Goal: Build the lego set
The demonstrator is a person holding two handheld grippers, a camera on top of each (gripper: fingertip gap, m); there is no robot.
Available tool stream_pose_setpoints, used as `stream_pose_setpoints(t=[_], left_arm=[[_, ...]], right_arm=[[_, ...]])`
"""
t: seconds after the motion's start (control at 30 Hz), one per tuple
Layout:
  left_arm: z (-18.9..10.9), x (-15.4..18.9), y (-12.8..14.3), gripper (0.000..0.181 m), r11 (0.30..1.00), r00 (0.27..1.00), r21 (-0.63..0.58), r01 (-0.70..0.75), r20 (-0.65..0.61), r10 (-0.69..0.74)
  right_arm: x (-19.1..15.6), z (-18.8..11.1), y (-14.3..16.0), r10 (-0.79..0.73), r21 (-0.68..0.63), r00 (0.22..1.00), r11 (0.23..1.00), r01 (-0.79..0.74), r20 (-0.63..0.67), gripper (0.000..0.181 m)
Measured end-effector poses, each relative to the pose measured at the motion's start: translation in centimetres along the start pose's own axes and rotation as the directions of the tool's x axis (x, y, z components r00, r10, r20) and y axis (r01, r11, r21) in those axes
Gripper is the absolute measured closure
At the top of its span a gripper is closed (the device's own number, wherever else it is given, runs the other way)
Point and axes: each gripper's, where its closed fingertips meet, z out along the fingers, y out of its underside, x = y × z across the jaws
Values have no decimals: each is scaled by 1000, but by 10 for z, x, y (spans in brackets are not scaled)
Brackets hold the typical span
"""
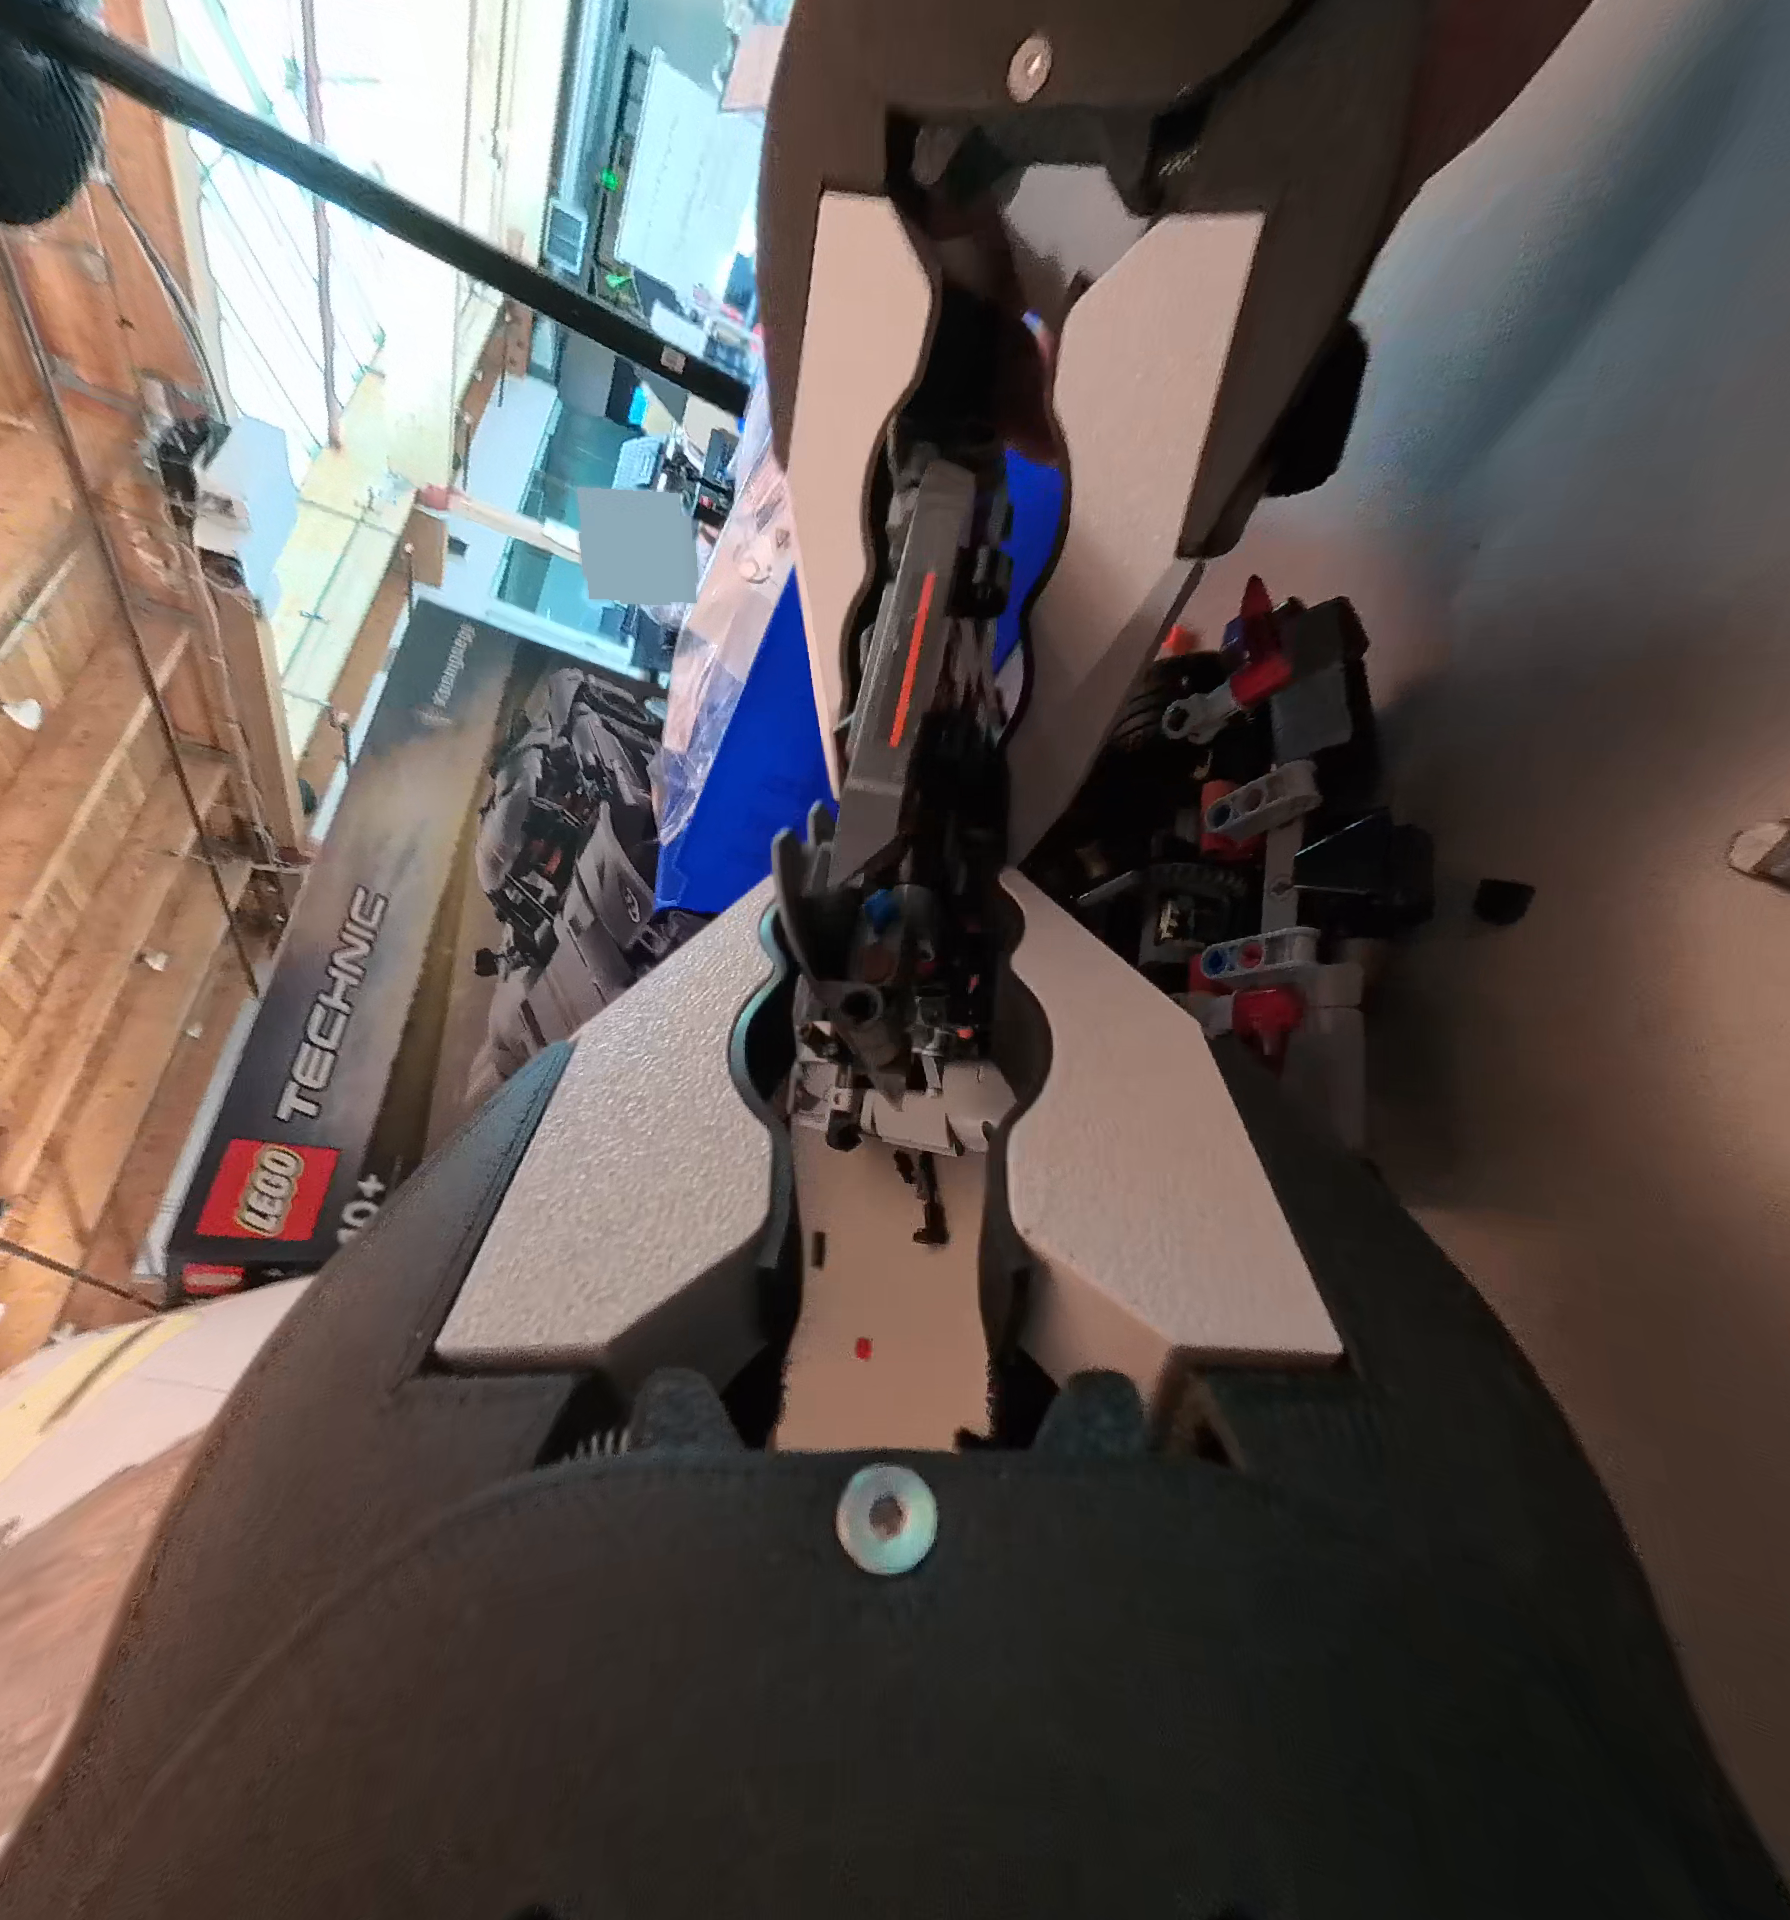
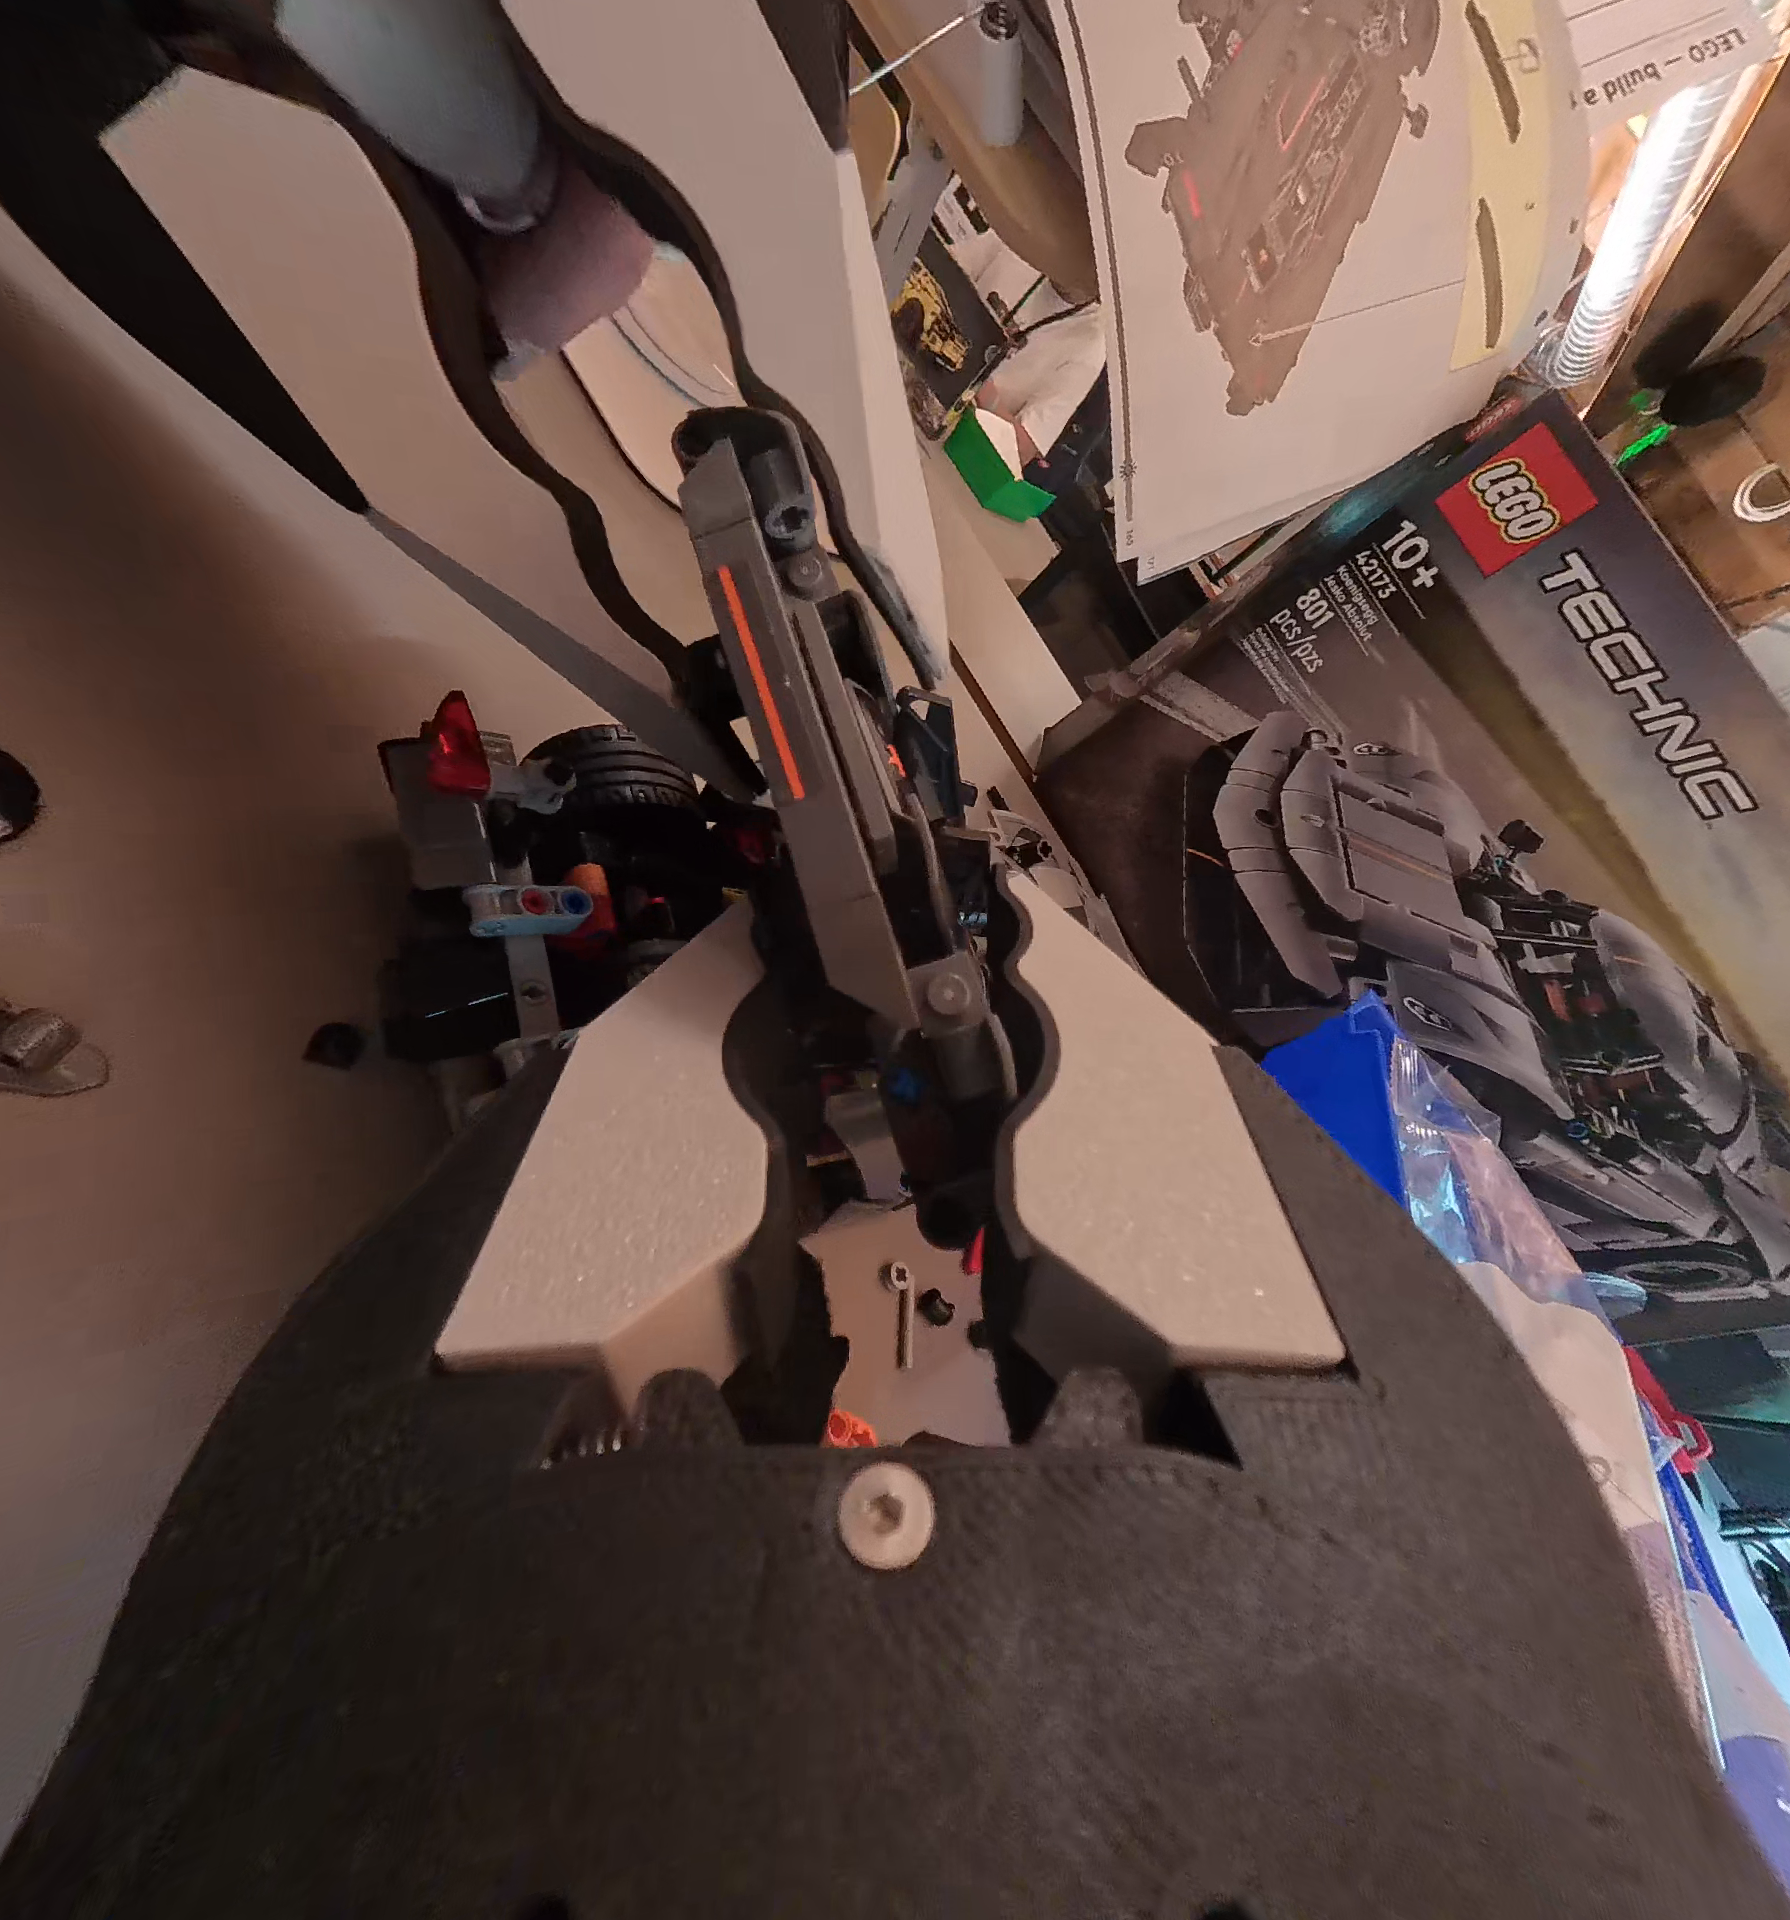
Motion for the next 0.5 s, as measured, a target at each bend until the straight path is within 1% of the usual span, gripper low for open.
stream_pose_setpoints(t=[0.13,0.2,0.3,0.5], left_arm=[[-8,1,-13,156,997,996,11,-81,27,81],[-10,1,-13,159,993,993,-2,-117,28,117],[-13,2,-8,160,987,986,-22,-162,36,162],[-15,4,-6,159,981,979,-37,-189,69,191]], right_arm=[[-1,0,1,-8,-4,1000,1000,8,4,146],[-1,0,1,-10,-5,1000,1000,10,5,145],[-2,1,2,-14,-14,1000,1000,14,7,147],[-3,1,1,-25,-15,1000,1000,25,0,147]])
